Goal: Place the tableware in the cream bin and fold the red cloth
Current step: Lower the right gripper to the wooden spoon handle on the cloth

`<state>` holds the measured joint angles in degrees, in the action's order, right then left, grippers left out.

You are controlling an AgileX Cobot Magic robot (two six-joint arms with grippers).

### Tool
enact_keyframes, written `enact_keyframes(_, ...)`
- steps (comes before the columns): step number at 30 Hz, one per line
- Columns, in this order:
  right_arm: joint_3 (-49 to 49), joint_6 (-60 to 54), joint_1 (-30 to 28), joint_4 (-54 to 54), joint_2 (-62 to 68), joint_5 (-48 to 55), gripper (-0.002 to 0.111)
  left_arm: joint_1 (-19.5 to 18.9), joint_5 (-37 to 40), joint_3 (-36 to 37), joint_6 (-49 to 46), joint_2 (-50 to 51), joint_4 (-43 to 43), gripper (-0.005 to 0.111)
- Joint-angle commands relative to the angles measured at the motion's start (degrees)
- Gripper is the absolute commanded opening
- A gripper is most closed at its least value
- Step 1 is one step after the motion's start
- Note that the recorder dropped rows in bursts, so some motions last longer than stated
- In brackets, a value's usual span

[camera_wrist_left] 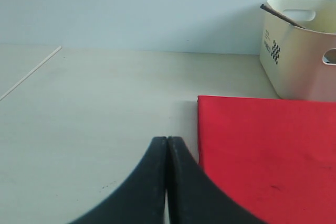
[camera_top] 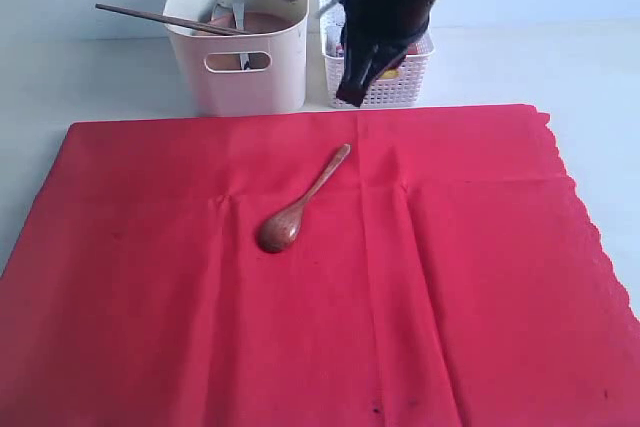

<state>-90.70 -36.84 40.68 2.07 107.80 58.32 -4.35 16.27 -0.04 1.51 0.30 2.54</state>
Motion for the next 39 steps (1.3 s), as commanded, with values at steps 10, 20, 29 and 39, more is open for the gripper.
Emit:
enact_keyframes(10, 5.4, -22.6, 1.3, 8.7, 8.6, -8.7, 0.043, 0.3, -0.5, 0.0, 0.5, -0.3, -0.2, 0.001)
enact_keyframes(20, 5.3, -33.4, 1.9, 8.8, 15.6, -17.2, 0.049, 0.3, -0.5, 0.0, 0.5, -0.3, -0.2, 0.001)
enact_keyframes(29, 5.0, -35.9, 1.9, 9.5, 18.6, -21.9, 0.049, 0.3, -0.5, 0.0, 0.5, -0.3, -0.2, 0.001)
enact_keyframes(39, 5.0, -40.6, 1.9, 14.8, 21.4, -20.3, 0.045, 0.3, -0.5, 0.0, 0.5, -0.3, -0.2, 0.001)
